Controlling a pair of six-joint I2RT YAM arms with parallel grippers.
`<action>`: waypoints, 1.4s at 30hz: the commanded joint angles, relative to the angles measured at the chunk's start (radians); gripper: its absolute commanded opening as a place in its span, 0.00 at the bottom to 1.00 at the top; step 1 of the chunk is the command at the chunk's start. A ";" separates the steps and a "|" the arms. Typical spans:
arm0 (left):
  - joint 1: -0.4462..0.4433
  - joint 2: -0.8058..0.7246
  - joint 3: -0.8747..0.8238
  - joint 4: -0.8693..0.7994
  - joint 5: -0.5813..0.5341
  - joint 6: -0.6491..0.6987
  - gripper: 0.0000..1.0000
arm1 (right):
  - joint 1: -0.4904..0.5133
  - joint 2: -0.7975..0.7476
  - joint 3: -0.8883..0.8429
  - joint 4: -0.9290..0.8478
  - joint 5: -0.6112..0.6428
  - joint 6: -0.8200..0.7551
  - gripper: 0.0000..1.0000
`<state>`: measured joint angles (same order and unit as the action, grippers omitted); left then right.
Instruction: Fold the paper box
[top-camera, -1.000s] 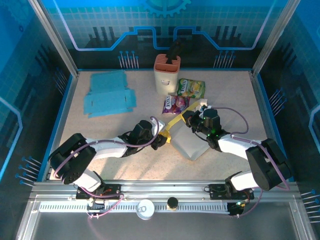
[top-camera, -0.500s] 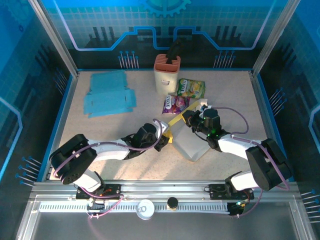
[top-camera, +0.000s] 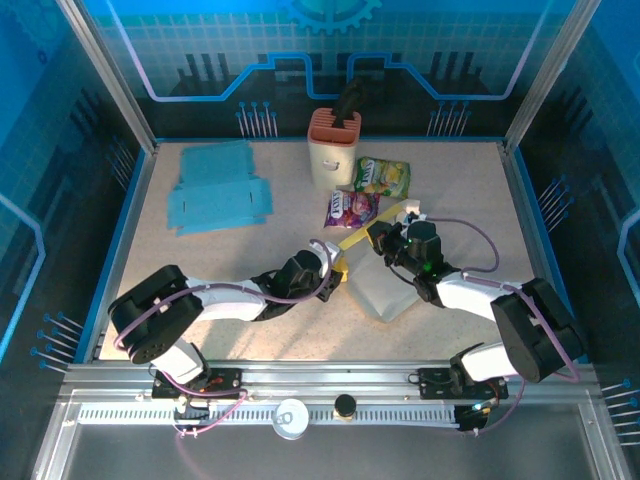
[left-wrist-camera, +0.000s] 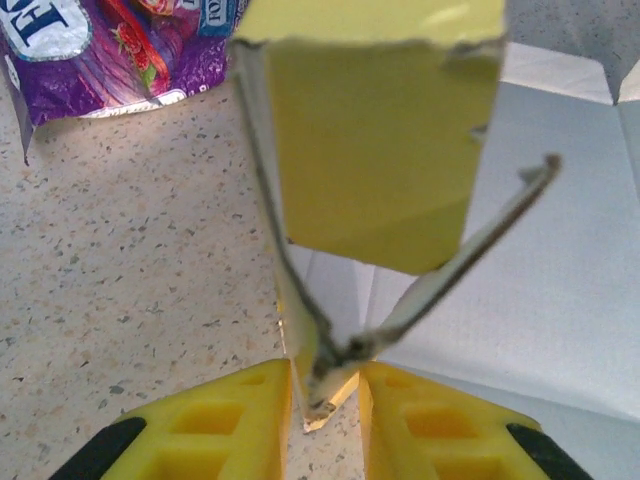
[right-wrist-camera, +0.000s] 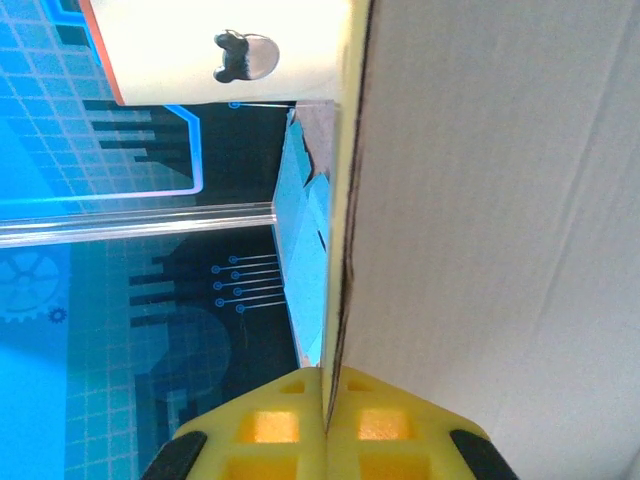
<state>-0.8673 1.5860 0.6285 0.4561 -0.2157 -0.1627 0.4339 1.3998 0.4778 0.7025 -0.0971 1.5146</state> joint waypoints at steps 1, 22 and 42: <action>-0.015 0.009 0.037 0.058 -0.063 -0.023 0.24 | 0.022 -0.002 -0.022 0.004 0.016 0.010 0.00; -0.048 0.065 0.095 0.084 -0.161 -0.096 0.23 | 0.099 -0.023 -0.098 0.125 0.169 0.054 0.00; -0.053 0.163 0.131 0.168 -0.265 -0.166 0.30 | 0.138 -0.022 -0.133 0.143 0.242 0.123 0.00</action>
<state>-0.9234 1.7260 0.7124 0.5560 -0.4400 -0.3161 0.5388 1.3674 0.3660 0.8669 0.1726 1.6234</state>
